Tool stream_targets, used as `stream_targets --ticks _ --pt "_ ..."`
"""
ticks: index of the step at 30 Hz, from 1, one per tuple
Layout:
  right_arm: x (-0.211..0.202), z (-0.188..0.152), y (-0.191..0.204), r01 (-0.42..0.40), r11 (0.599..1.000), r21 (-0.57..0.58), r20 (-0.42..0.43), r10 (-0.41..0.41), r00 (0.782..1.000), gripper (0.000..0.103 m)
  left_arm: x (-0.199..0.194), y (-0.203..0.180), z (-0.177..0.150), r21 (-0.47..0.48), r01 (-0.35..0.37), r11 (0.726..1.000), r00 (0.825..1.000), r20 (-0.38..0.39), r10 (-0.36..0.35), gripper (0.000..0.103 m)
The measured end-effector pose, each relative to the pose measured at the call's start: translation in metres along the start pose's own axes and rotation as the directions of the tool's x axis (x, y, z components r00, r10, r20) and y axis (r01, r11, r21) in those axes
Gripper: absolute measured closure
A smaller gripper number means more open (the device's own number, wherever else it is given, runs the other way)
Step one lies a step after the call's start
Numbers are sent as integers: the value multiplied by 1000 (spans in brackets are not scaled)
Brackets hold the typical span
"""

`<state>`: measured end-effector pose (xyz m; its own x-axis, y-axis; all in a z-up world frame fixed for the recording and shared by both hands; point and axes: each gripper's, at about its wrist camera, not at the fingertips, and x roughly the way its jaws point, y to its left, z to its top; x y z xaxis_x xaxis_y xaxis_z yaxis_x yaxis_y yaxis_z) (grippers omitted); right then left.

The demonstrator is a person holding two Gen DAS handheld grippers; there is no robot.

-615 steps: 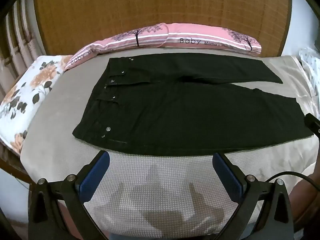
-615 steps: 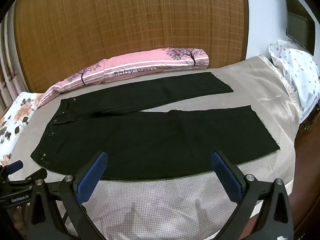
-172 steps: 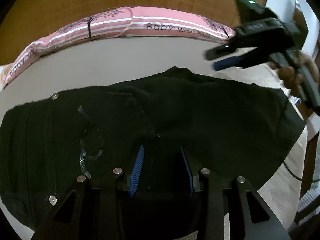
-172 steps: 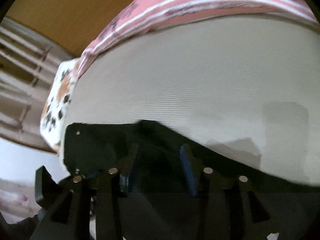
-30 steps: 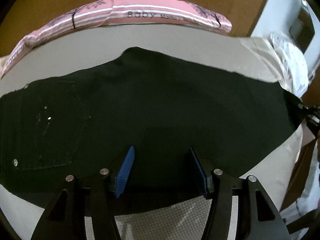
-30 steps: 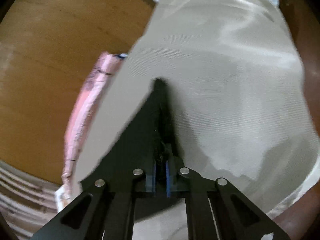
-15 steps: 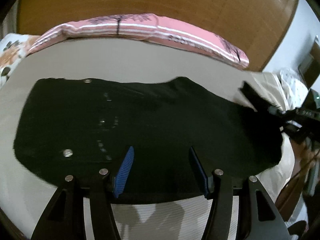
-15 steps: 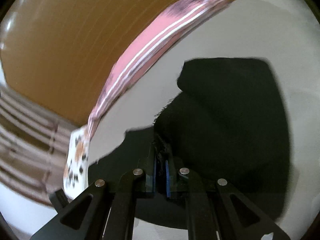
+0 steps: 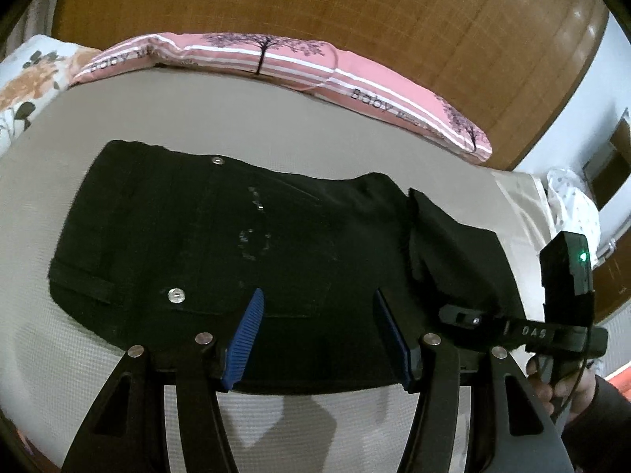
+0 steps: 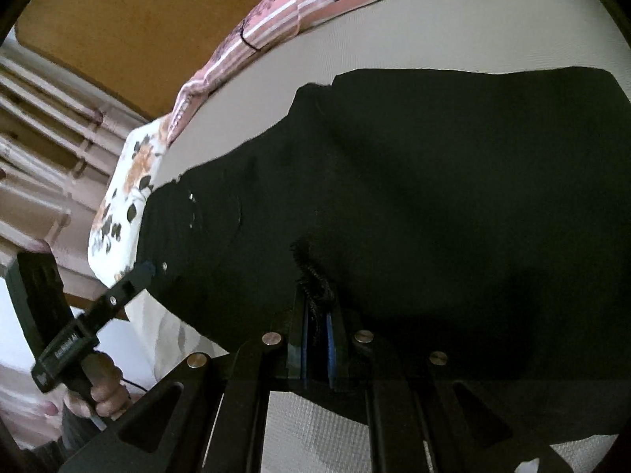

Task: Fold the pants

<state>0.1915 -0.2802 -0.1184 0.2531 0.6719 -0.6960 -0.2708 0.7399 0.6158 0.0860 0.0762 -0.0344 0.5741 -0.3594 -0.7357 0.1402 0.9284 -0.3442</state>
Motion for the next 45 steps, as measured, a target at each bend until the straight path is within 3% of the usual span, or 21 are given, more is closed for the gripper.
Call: stream_targets --ticks 4,8,13,15,18,22,25,31,35,38,40,41,42,45 --pt "0 -7 9 31 996 -78 -25 -33 999 91 6 -8 1 14 30 999 999 -20 -30 44" --pt "-8 -8 15 -3 997 -77 -14 2 1000 65 14 -16 1 5 77 997 995 -71 -77 44" --pt "-47 -11 9 -16 999 -40 101 20 995 62 25 -29 -1 -13 152 988 977 -151 -153 44" --pt "-66 -12 -1 14 1000 -17 163 -11 987 58 32 -35 -1 -39 208 977 956 -201 -212 44" --pt "-89 -16 -18 57 998 35 240 -64 969 58 49 -43 1 -128 285 950 912 -270 -310 44" --pt "-106 -17 -37 56 994 99 293 -83 953 57 68 -45 4 -240 304 922 874 -315 -370 45" --pt "-112 -16 -47 51 990 135 308 -91 947 57 78 -50 4 -268 292 918 861 -344 -375 45" --pt "-123 -14 -63 31 983 181 344 -93 934 57 95 -55 -3 -273 242 931 854 -397 -338 50" --pt "-129 -13 -73 6 976 219 362 -86 928 57 98 -60 -5 -279 248 928 851 -395 -347 55" --pt "-135 -12 -79 -5 971 239 381 -89 920 57 105 -67 -8 -289 255 923 839 -408 -359 63" --pt "-136 -11 -82 1 968 250 385 -100 918 56 105 -71 -9 -263 242 934 853 -402 -334 86" --pt "-136 -12 -84 10 966 257 380 -111 918 55 104 -70 -11 -261 235 936 852 -408 -328 92" --pt "-135 -12 -85 25 964 265 374 -127 919 55 103 -69 -12 -269 231 935 853 -406 -328 94" --pt "-133 -12 -88 60 960 275 354 -159 921 55 87 -71 -11 -247 238 939 880 -355 -316 95"
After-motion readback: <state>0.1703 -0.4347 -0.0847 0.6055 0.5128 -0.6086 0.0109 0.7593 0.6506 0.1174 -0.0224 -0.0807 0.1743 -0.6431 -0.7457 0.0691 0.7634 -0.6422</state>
